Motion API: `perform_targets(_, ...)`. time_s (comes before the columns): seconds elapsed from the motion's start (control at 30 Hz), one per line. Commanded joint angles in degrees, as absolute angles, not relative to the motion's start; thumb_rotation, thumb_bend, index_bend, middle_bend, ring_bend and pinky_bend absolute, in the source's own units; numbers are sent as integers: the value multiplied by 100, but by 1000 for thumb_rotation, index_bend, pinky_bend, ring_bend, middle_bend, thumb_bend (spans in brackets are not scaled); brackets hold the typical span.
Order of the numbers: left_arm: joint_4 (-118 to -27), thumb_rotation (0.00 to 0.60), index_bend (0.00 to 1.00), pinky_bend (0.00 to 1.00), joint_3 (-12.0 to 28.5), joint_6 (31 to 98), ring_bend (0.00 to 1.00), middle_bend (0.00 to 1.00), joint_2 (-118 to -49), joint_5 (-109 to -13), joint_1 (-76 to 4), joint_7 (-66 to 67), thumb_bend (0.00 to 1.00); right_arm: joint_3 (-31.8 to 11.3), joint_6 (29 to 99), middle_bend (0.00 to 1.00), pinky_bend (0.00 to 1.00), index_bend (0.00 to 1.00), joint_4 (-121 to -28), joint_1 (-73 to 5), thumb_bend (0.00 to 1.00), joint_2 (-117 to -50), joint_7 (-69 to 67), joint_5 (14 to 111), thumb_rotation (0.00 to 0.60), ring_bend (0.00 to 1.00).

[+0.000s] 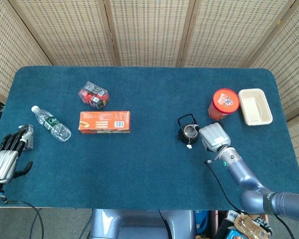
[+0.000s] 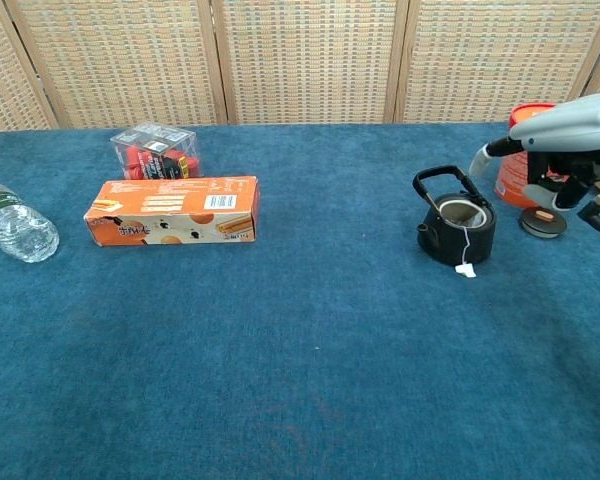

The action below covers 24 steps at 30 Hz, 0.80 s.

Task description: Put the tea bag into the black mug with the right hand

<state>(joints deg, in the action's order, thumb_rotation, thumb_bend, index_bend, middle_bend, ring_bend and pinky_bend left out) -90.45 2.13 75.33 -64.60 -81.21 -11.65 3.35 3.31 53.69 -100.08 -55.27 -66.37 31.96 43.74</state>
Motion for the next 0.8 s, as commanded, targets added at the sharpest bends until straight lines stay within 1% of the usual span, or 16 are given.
perform_targets(0.03,-9053,600,0,0,215,7543,0,0,-6465,-8128,-1165,337,377,211,5897,836,974,168,-10190,-5113,738,-6499,2740,5000,600,931)
perform_targets(0.1,-9058,600,0,0,211,7567,0,0,-6483,-8152,-1159,342,377,163,6277,786,946,168,-10202,-4843,662,-6494,2462,5418,600,868)
perform_targets(0.17,-9065,600,0,0,204,7582,0,0,-6490,-8165,-1152,344,378,128,6503,746,932,168,-10210,-4668,616,-6490,2283,5626,600,817)
perform_targets(0.23,-9078,600,0,0,206,7619,0,0,-6494,-8177,-1138,354,378,98,6835,680,892,168,-10210,-4412,559,-6479,2077,5881,600,758)
perform_targets(0.33,-9096,600,0,0,208,7686,0,0,-6503,-8184,-1105,363,377,66,7236,586,828,168,-10206,-4093,491,-6486,1900,6099,600,680)
perform_targets(0.4,-9126,600,0,0,204,7733,0,0,-6510,-8205,-1082,364,378,45,7525,529,781,168,-10184,-3858,465,-6516,1824,6223,600,623)
perform_targets(0.47,-9197,600,0,0,183,7834,0,0,-6534,-8304,-1050,349,378,71,7980,463,700,168,-10146,-3480,449,-6561,1609,6332,600,545)
perform_targets(0.53,-9217,600,0,0,177,7916,0,0,-6549,-8369,-1026,359,377,102,8141,361,560,168,-10059,-3259,435,-6627,1486,6473,600,419)
perform_targets(0.57,-9217,600,0,0,175,7939,0,0,-6554,-8387,-1019,365,377,105,8169,325,509,168,-10034,-3207,432,-6640,1459,6498,600,374)
perform_targets(0.63,-9195,600,0,0,182,8063,0,0,-6582,-8475,-992,410,377,115,8311,227,362,168,-9933,-2996,427,-6699,1372,6563,600,242)
perform_targets(0.7,-9172,600,0,0,190,8189,0,0,-6622,-8555,-962,429,378,92,8495,177,282,168,-9793,-2819,424,-6798,1289,6660,600,169)
perform_targets(0.8,-9181,600,0,0,170,8354,0,0,-6660,-8682,-906,476,378,69,8710,138,220,166,-9548,-2575,422,-6962,1175,6833,600,105)
